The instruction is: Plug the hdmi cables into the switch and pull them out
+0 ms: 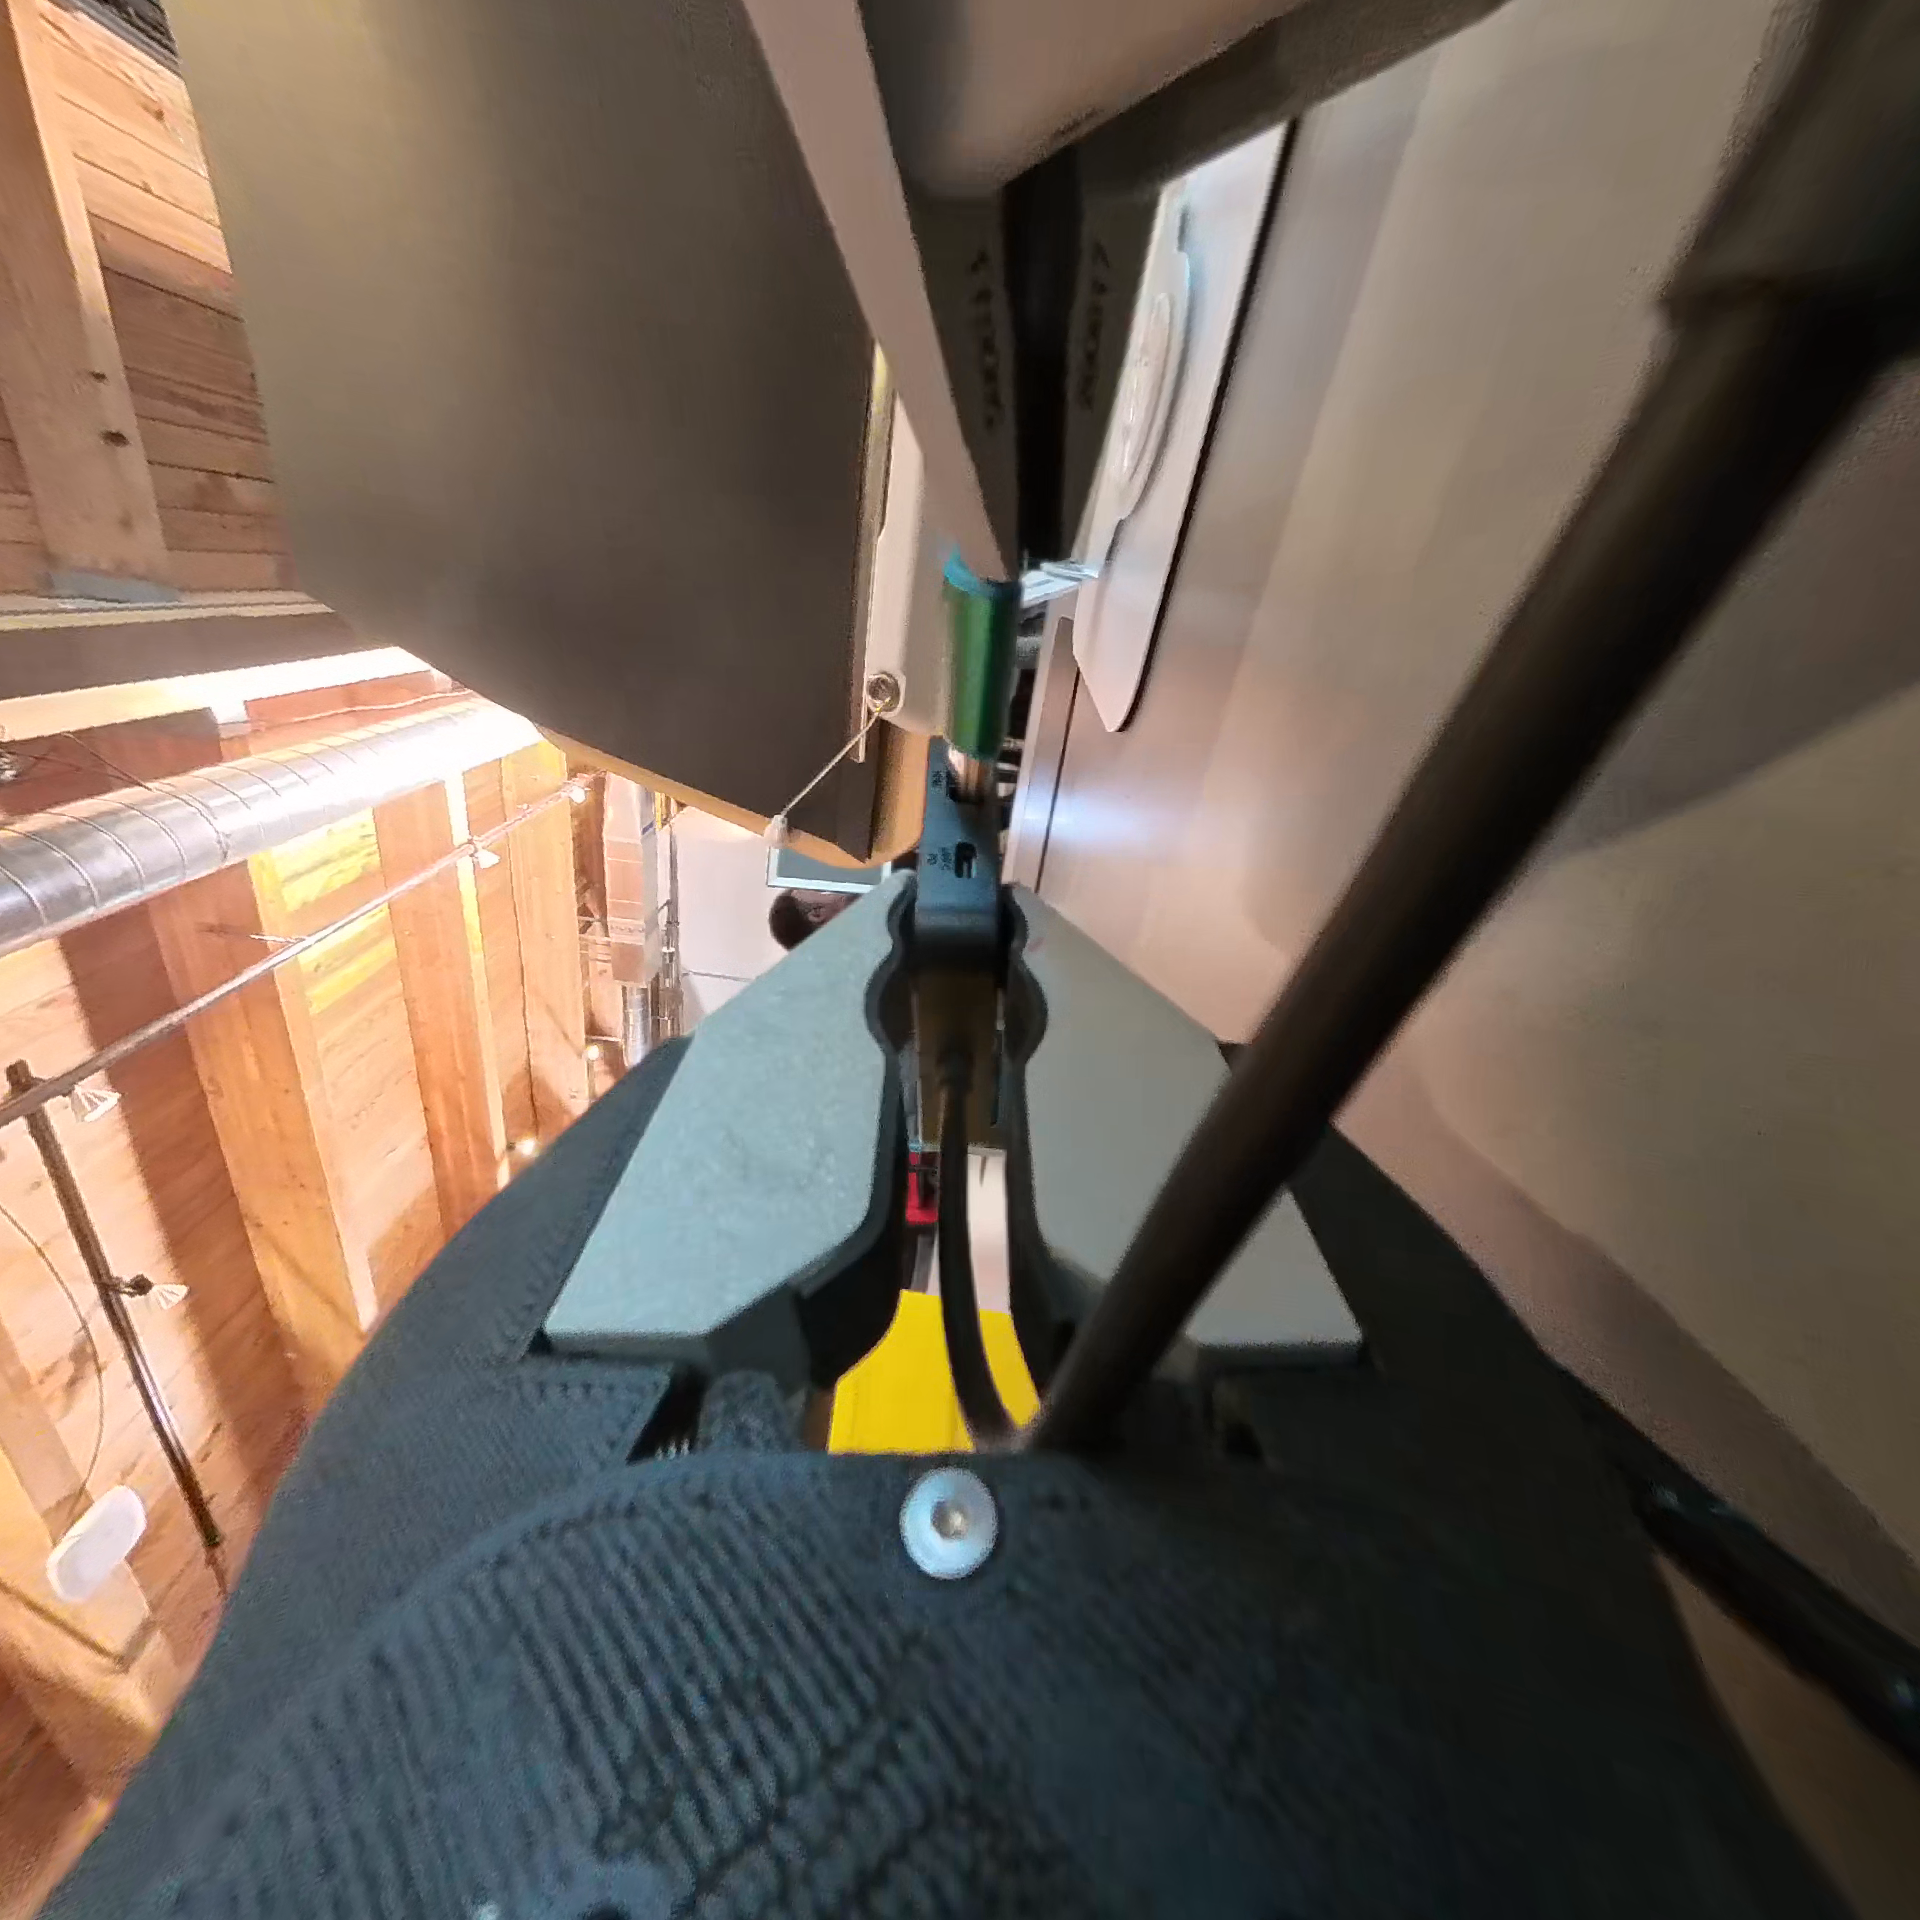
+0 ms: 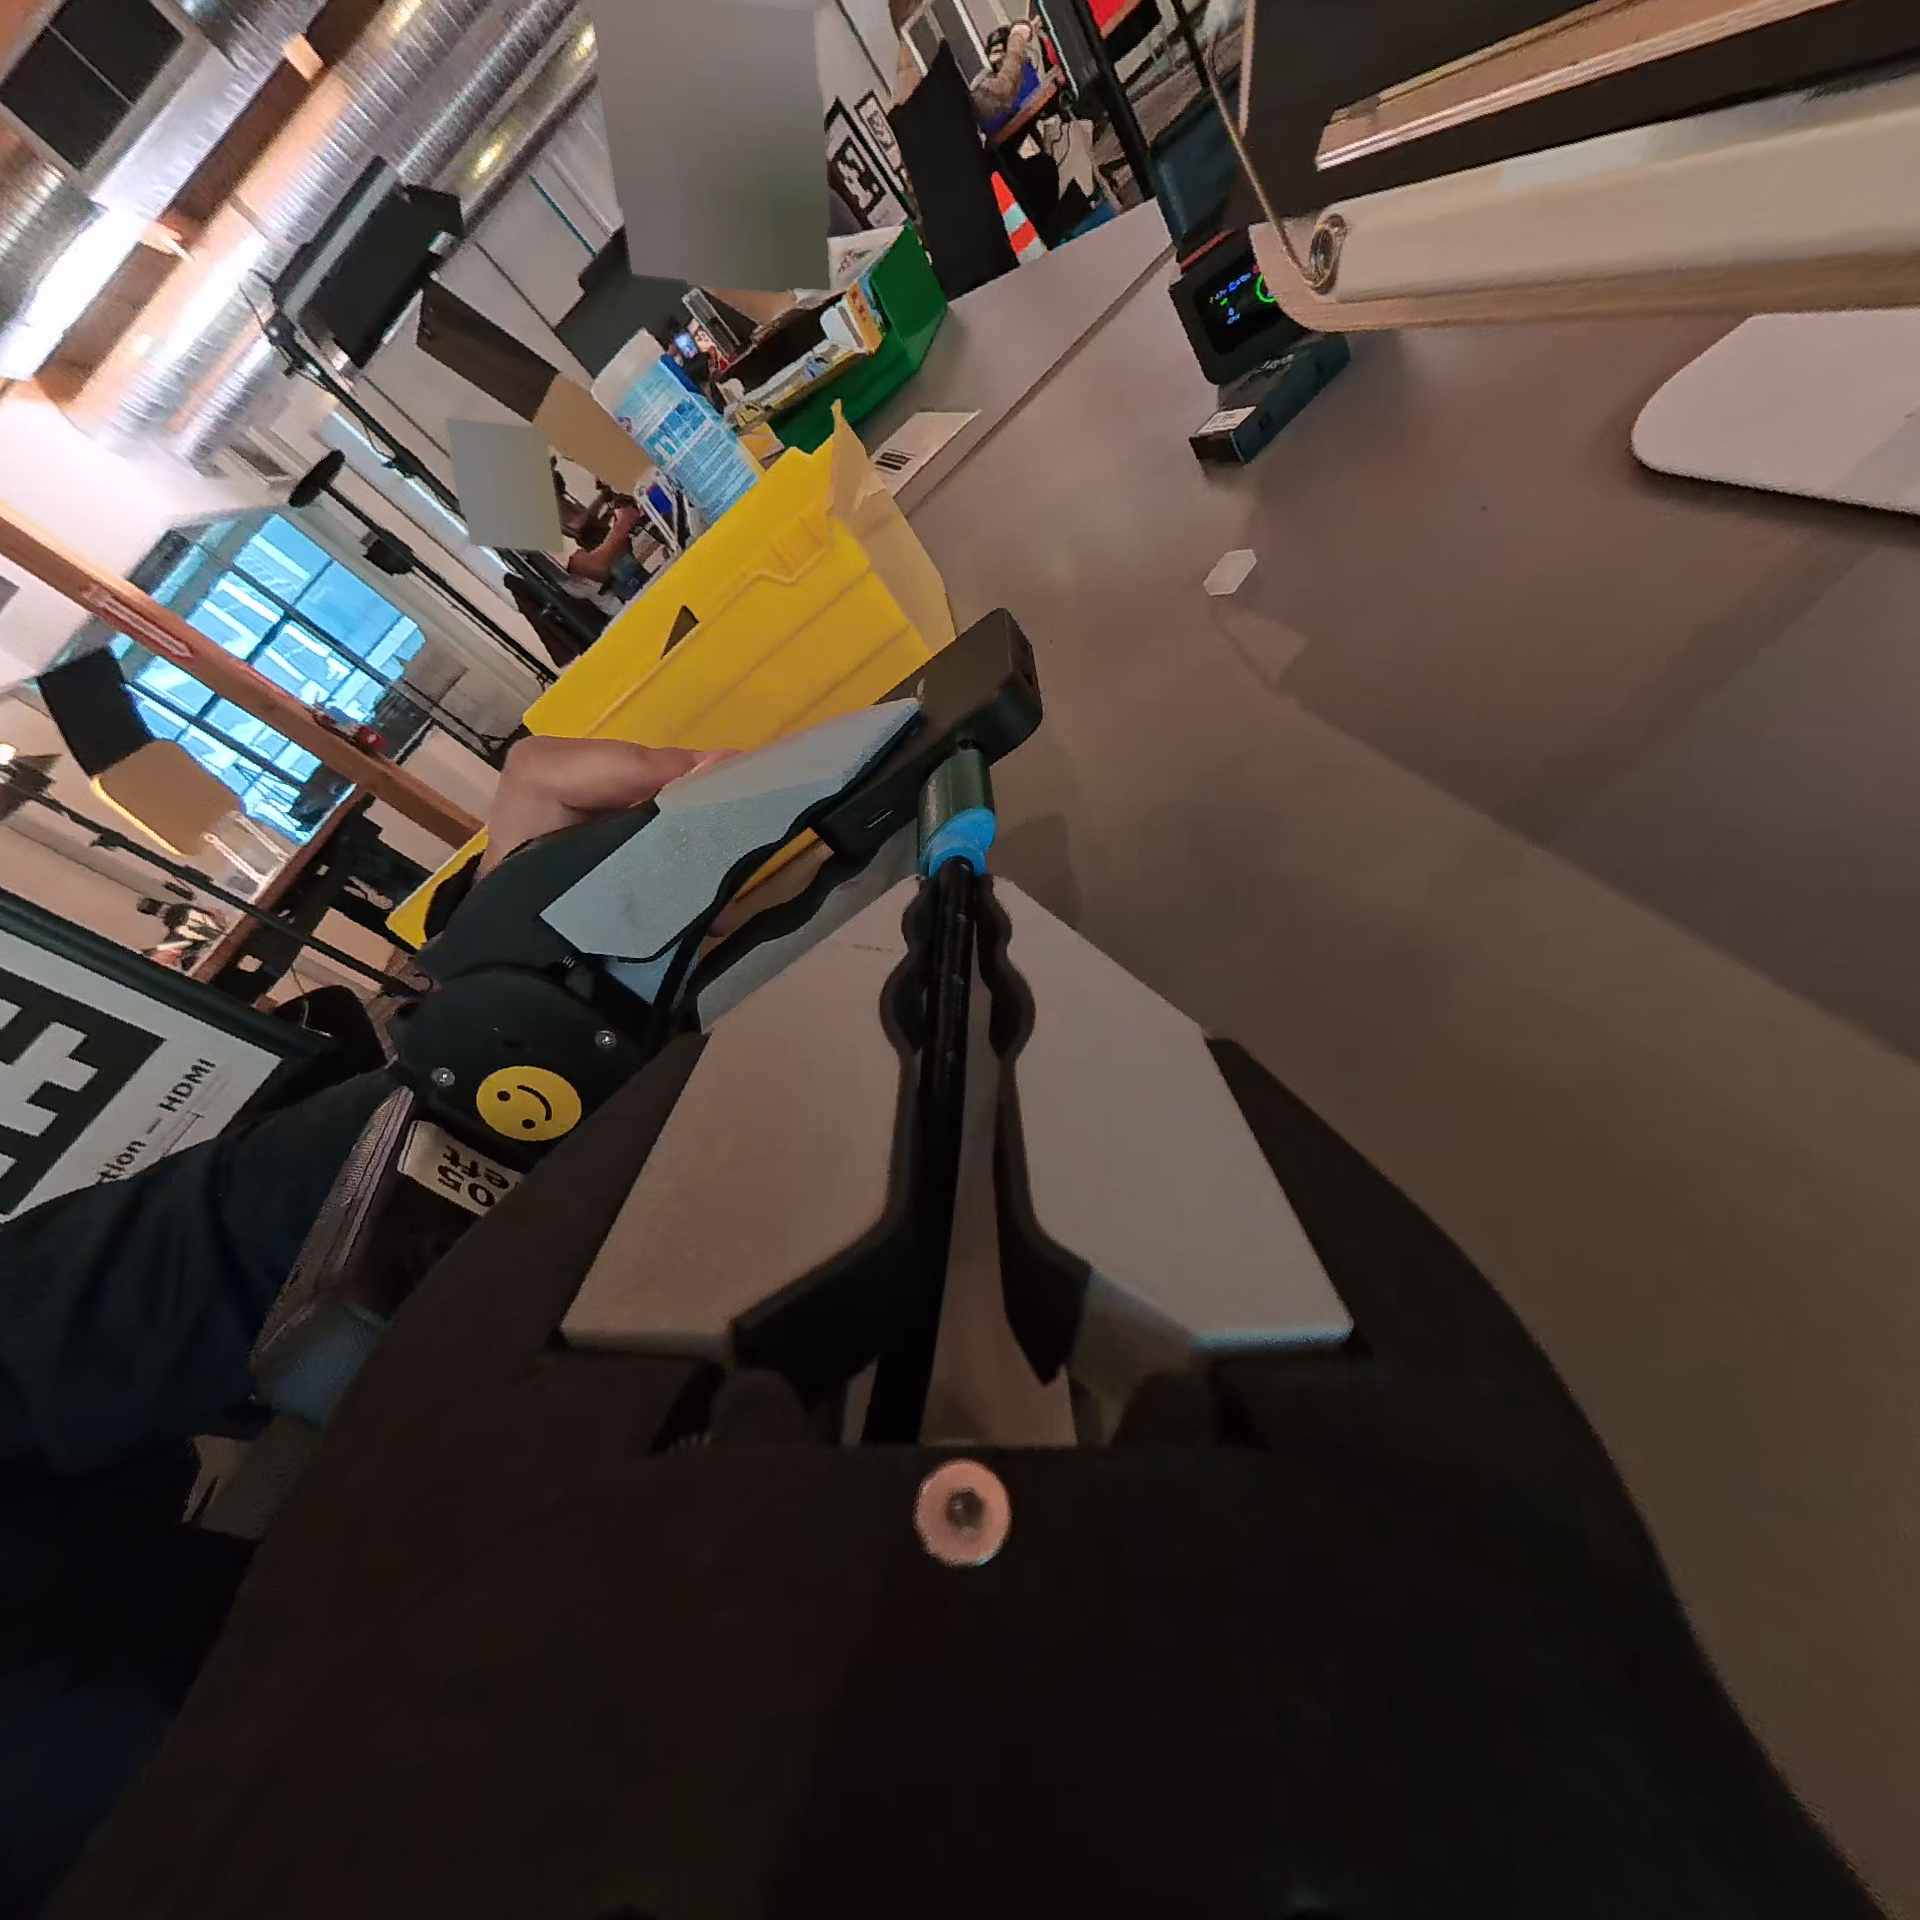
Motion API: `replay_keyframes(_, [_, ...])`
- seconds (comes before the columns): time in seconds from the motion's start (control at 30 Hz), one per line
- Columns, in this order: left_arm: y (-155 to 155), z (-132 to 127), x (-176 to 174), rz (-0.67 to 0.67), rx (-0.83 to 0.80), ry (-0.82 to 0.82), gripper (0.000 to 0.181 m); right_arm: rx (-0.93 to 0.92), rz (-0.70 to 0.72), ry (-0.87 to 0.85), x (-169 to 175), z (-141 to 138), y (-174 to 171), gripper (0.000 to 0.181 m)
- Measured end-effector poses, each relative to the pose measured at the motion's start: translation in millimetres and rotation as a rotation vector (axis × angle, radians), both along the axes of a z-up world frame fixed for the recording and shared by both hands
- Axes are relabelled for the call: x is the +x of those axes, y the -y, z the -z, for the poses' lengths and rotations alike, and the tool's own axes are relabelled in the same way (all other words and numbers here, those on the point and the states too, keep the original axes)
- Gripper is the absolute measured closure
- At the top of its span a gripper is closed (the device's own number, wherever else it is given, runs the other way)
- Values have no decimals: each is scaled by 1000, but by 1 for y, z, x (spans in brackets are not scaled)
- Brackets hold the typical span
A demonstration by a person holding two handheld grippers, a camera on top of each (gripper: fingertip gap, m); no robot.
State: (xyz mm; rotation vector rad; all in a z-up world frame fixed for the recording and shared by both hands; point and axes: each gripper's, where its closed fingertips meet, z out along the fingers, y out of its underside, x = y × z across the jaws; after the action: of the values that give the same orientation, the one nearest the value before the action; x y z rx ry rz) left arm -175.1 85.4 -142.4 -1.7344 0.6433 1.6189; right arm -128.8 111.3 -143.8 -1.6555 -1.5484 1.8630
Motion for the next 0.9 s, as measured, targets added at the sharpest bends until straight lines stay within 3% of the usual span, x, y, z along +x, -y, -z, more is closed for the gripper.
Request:
replay_keyframes(0.23, [2,-1,-3,-3,18,20,171,129,6,-25,0,-1,6,177])
replay_keyframes(0.5, [-1,-4,1,14,13,-39,171,-106,16,-11,0,-4,-1,178])
replay_keyframes(0.9, [-2,-4,3,22,1,-64,171,-102,15,22,0,1,-2,178])
